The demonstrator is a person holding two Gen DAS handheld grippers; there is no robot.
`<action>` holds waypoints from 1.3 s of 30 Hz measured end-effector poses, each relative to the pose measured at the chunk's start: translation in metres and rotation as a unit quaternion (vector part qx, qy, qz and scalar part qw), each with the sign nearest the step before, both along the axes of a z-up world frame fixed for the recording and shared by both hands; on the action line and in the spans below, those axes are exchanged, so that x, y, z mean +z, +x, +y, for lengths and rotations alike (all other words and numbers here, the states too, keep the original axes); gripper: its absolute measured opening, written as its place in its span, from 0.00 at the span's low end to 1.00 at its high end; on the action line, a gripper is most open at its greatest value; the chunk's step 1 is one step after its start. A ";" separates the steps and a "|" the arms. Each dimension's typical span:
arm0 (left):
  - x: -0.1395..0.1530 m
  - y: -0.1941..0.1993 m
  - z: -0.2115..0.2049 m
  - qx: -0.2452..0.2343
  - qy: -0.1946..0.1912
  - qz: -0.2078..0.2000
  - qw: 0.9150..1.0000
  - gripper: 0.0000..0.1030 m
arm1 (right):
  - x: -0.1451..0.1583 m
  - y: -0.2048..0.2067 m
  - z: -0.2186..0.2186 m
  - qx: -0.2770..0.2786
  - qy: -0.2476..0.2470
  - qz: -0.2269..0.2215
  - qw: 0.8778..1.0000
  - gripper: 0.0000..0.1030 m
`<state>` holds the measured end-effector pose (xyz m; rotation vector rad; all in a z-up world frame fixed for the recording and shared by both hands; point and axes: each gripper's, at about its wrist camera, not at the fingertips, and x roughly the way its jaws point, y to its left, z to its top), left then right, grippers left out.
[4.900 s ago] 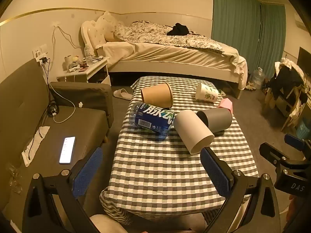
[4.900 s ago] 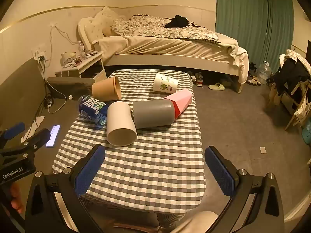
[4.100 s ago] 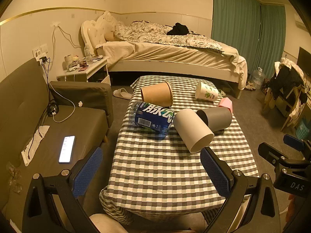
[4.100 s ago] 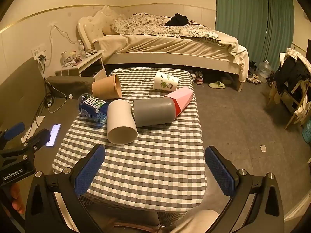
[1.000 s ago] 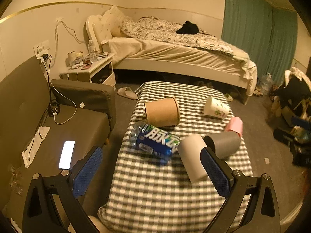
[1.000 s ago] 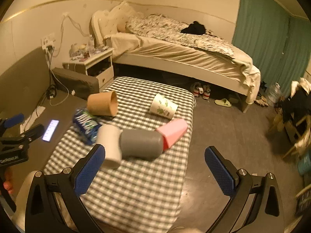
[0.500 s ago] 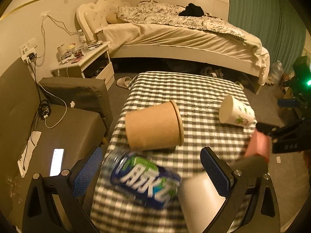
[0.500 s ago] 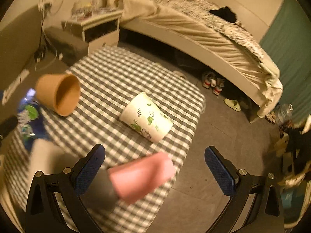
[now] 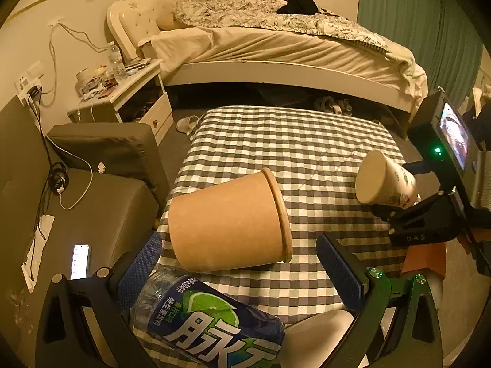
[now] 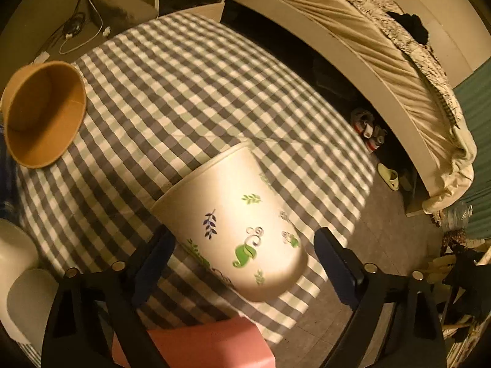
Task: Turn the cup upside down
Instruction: 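Close the right gripper on the white leaf-print cup and lift it, then carry the held cup with the right gripper toward the left gripper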
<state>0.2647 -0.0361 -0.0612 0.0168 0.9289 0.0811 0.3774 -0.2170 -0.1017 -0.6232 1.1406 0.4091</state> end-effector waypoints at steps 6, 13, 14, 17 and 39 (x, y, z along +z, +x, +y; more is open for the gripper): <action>0.003 -0.005 -0.004 -0.007 0.003 0.000 1.000 1.00 | -0.004 0.004 -0.007 -0.017 0.010 0.010 1.000 0.66; 0.032 -0.027 -0.004 -0.013 -0.008 -0.019 1.000 1.00 | 0.034 -0.028 -0.019 -0.057 0.039 -0.011 0.998 0.62; 0.037 -0.032 -0.004 -0.015 -0.009 -0.023 1.000 1.00 | 0.041 -0.035 -0.020 -0.060 0.042 -0.016 0.997 0.62; 0.057 -0.049 -0.003 -0.019 -0.010 -0.039 0.999 1.00 | 0.070 -0.063 -0.019 -0.069 0.052 -0.032 0.996 0.61; 0.050 -0.228 0.048 -0.027 -0.034 -0.078 0.996 1.00 | 0.111 -0.318 0.010 -0.237 0.161 -0.005 0.958 0.61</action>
